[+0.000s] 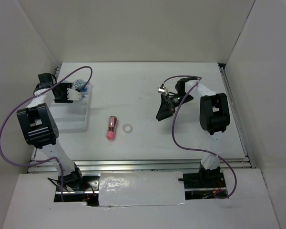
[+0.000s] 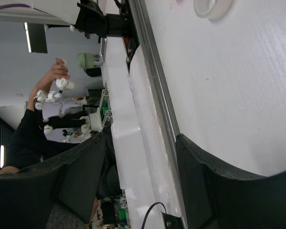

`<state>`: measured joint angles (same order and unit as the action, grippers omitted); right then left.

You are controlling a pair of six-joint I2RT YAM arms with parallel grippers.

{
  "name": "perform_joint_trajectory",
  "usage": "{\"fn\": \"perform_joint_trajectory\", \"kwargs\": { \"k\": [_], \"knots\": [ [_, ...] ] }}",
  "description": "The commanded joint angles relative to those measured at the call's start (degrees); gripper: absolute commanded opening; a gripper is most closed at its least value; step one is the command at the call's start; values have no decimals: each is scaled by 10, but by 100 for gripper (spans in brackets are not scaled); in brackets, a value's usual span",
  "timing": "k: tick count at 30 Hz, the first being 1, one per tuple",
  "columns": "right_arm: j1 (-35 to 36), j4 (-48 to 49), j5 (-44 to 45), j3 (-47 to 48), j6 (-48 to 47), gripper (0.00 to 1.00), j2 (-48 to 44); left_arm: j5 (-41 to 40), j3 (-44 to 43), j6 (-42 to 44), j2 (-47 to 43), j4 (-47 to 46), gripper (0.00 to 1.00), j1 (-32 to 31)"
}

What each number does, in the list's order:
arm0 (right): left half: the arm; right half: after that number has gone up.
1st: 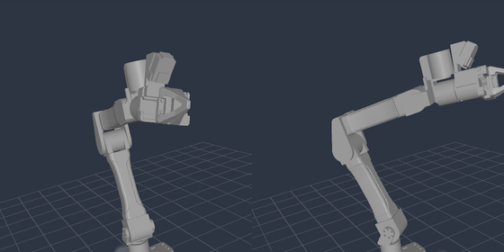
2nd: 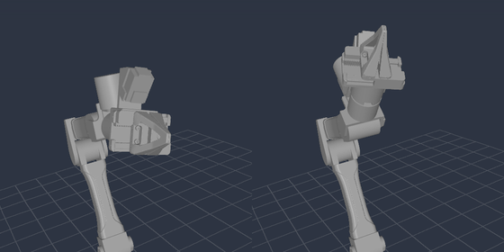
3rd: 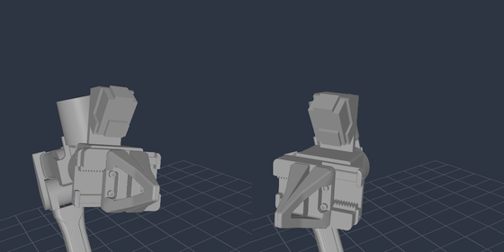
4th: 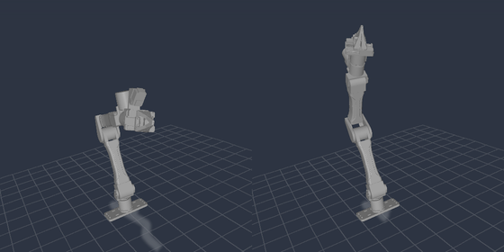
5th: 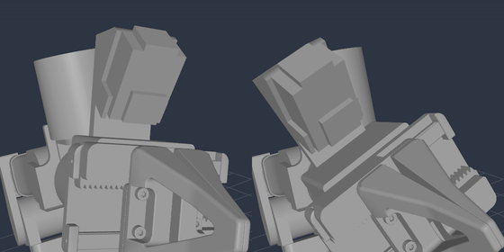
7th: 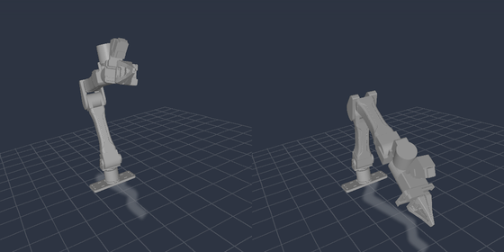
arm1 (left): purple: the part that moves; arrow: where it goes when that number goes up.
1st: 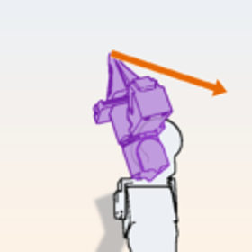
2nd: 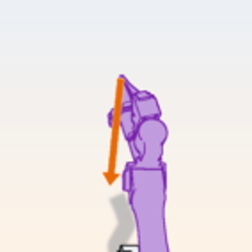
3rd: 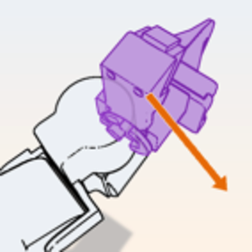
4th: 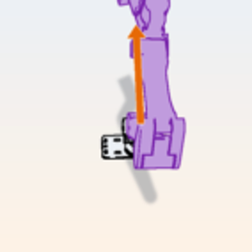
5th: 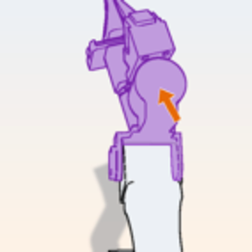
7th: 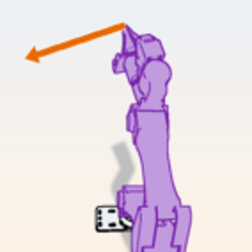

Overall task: Sort the stationery into containers
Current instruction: Place the stationery in the storage box, then pick up the stationery from the center of the board.

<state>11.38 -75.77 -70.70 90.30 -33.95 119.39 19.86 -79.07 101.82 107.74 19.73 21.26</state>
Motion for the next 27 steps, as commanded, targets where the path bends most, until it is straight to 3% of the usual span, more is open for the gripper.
{"fn": "perform_joint_trajectory", "kwargs": {
  "k": [1,6,12,15,19,27],
  "knots": [
    [2,-68,-1,-6,-2,68,-21,69,-11,6,-60,49,69,8],
    [2,-67,2,-20,-8,67,-35,149,12,76,-190,213,69,-13],
    [-7,-67,5,-25,-11,67,-38,178,136,172,-346,256,71,-100],
    [-16,-68,6,-26,-13,66,-41,160,170,224,-368,283,73,-168],
    [-27,-68,6,-35,-16,66,-49,150,217,293,-381,279,74,-206],
    [-39,-69,2,-49,-34,66,-42,104,246,406,-348,285,77,-330]
  ]
}}
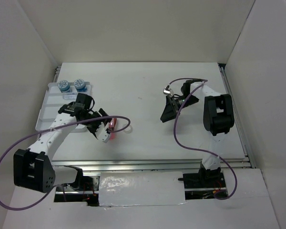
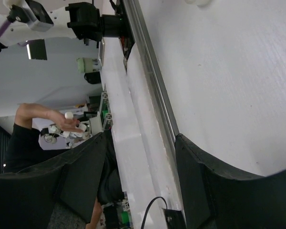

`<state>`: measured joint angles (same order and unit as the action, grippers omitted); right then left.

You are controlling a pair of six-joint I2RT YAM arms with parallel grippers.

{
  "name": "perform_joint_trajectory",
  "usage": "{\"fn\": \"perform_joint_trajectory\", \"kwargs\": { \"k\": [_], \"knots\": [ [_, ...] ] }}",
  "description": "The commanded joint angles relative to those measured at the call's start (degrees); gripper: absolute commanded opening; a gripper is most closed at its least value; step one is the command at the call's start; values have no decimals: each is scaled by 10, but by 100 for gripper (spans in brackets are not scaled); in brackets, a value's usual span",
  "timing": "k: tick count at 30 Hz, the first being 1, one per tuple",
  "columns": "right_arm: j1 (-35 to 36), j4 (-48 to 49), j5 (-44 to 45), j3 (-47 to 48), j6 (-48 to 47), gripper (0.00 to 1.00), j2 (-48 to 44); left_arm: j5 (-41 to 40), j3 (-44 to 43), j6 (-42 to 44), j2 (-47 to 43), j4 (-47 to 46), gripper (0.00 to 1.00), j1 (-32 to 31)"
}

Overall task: Sort the stationery into containers
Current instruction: Pick up the stationery from the center of the board.

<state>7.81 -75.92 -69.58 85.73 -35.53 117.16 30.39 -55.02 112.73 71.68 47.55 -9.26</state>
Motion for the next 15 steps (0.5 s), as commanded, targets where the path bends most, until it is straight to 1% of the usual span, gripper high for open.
{"fn": "perform_joint_trajectory", "kwargs": {
  "k": [1,2,5,8,11,15],
  "knots": [
    [-4,-67,-10,-4,-21,66,-19,-9,5,316,27,6,78,-33],
    [-5,-66,-11,-5,-23,66,-18,-34,3,326,35,7,78,-48],
    [-8,-67,-12,-8,-29,66,-17,-72,0,374,66,7,81,-61],
    [-12,-67,-13,-15,-35,67,-19,-96,-5,402,101,-6,82,-68],
    [-14,-68,-20,-26,-45,67,-20,-112,-12,426,127,-19,84,-70],
    [-17,-68,-23,-37,-55,67,-18,-121,2,462,143,-60,85,-74]
  ]
}}
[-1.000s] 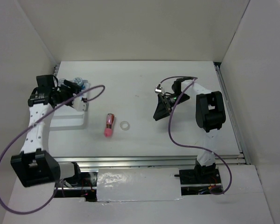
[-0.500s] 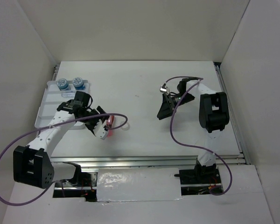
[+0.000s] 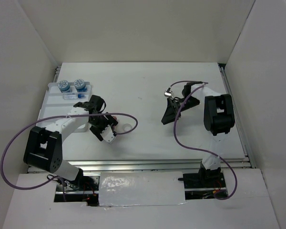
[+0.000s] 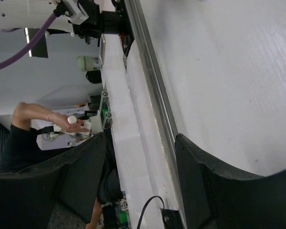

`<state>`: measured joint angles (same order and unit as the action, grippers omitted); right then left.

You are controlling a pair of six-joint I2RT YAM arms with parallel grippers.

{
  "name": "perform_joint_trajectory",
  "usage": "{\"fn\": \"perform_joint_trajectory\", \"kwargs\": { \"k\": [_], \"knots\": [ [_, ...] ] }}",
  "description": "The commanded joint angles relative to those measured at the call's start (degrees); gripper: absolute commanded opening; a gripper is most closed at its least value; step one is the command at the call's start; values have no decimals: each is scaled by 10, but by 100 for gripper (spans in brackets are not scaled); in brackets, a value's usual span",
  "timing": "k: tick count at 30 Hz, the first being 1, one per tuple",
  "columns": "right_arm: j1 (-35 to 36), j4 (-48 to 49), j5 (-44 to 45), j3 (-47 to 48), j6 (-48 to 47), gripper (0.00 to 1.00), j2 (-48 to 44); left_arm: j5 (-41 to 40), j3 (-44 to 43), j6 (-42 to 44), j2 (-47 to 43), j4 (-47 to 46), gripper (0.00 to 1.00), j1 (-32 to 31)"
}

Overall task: Sort the stationery into containers
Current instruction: Pick up the stationery from the center of the board.

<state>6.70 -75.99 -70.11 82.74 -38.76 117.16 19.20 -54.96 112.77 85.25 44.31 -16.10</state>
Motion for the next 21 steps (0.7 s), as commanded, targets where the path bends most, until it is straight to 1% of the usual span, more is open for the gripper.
{"fn": "perform_joint_trajectory", "kwargs": {
  "k": [1,8,14,17,21],
  "knots": [
    [-8,-68,-20,-9,-24,67,-16,-10,4,468,10,-34,85,-8],
    [-16,-68,-19,-23,-40,67,-4,-2,27,489,26,-80,87,-20],
    [-20,-68,-15,-28,-47,67,-1,6,28,497,40,-90,88,-33],
    [-22,-68,-13,-32,-50,67,3,3,27,508,50,-83,87,-41],
    [-28,-68,-12,-35,-53,67,7,-24,23,500,59,-71,83,-53]
  ]
}}
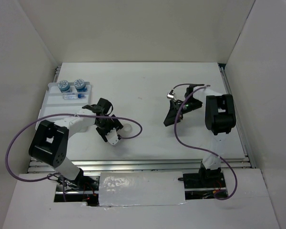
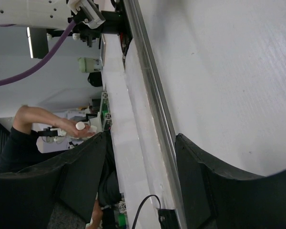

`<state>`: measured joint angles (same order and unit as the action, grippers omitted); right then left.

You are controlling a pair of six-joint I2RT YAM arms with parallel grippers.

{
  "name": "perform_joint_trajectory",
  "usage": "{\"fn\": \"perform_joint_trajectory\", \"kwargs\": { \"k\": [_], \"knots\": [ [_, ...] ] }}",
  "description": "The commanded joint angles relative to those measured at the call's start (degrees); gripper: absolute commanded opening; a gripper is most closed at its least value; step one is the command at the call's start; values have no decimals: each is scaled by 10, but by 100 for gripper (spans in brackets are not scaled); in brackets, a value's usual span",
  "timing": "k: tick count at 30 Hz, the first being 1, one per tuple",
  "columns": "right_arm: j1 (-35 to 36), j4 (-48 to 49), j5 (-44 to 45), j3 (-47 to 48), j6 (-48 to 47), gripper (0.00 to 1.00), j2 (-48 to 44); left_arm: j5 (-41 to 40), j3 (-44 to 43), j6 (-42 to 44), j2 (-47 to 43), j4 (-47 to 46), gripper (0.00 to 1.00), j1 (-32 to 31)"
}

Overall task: Sort the stationery into containers
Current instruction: Pick up the stationery from the center of the board.

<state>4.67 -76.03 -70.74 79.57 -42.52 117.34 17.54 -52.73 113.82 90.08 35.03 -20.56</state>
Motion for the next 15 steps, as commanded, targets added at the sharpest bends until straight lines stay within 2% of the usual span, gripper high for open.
{"fn": "perform_joint_trajectory", "kwargs": {
  "k": [1,2,3,4,7,12,15],
  "knots": [
    [-9,-69,-5,-5,-15,67,6,-15,-1,483,13,25,79,-16],
    [-11,-68,-5,-4,-15,67,7,-22,-4,475,20,29,75,-20],
    [-12,-68,-5,-3,-14,67,8,-30,-11,453,23,36,65,-24],
    [-14,-68,-4,-3,-14,67,8,-30,-16,434,26,38,60,-33],
    [-16,-67,-2,-2,-13,67,10,-43,-48,349,44,58,51,-59],
    [-15,-67,1,-1,-12,67,13,-38,-95,212,64,92,46,-80],
    [-14,-68,-3,2,-10,67,16,-50,-127,118,86,148,44,-105]
  ]
}}
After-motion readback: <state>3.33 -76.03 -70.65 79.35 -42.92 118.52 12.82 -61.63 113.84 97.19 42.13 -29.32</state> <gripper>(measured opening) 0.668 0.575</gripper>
